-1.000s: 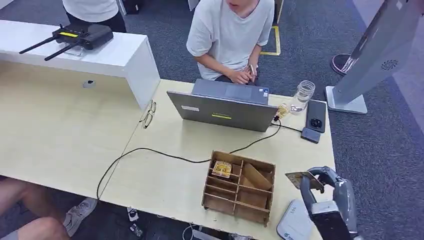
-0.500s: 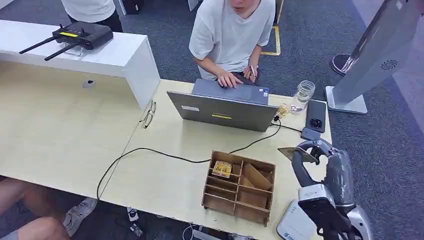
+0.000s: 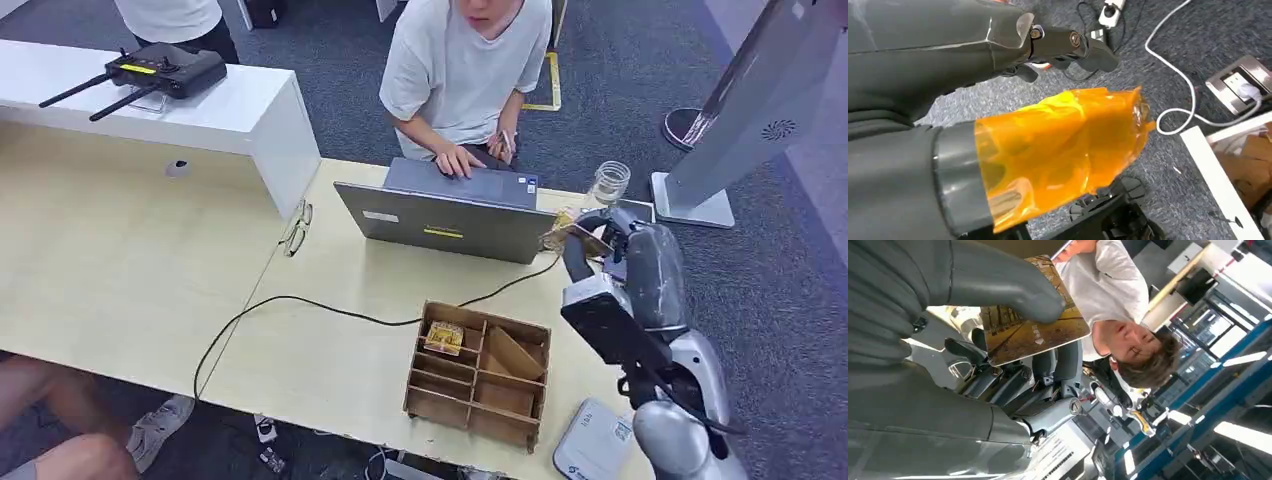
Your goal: Pass the card to the sensor for recognition and then transmit it.
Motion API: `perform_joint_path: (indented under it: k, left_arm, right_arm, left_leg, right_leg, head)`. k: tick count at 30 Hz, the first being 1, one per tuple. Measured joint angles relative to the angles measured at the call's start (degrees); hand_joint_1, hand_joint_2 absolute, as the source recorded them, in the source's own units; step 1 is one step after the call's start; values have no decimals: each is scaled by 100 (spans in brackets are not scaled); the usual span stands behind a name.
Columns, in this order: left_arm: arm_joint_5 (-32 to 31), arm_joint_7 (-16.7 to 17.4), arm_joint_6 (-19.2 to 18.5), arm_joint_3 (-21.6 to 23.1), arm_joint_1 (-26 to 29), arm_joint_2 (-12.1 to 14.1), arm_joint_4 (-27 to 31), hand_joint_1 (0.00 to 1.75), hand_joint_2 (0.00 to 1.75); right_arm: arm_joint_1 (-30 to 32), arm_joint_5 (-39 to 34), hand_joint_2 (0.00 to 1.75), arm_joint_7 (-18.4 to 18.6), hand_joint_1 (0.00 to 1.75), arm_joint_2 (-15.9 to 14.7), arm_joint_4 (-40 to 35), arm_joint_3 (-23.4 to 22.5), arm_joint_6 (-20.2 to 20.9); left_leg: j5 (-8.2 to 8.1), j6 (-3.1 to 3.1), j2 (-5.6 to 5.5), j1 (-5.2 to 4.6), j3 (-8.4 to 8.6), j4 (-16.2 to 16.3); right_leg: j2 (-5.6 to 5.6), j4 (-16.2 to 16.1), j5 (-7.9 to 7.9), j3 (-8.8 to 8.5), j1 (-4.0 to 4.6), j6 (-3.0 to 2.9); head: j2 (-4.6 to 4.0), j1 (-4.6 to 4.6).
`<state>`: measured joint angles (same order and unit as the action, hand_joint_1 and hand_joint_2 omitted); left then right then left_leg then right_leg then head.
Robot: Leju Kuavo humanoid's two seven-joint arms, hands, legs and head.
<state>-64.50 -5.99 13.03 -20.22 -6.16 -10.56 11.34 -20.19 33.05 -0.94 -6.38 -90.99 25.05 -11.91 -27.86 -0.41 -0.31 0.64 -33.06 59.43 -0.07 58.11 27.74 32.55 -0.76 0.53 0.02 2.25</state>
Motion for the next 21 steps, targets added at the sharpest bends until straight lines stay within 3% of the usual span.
perform_joint_path:
  k: [21]
  left_arm:
    - [-105,85,-98,278,-51,0,7,0,0]
  right_arm:
    - [-950,-2,175,452,175,409,1320,203,181]
  left_leg:
    - [0,0,-2,0,-1,1]
  right_leg:
    - [-1,0,0,1,0,0]
  head:
    - [0,0]
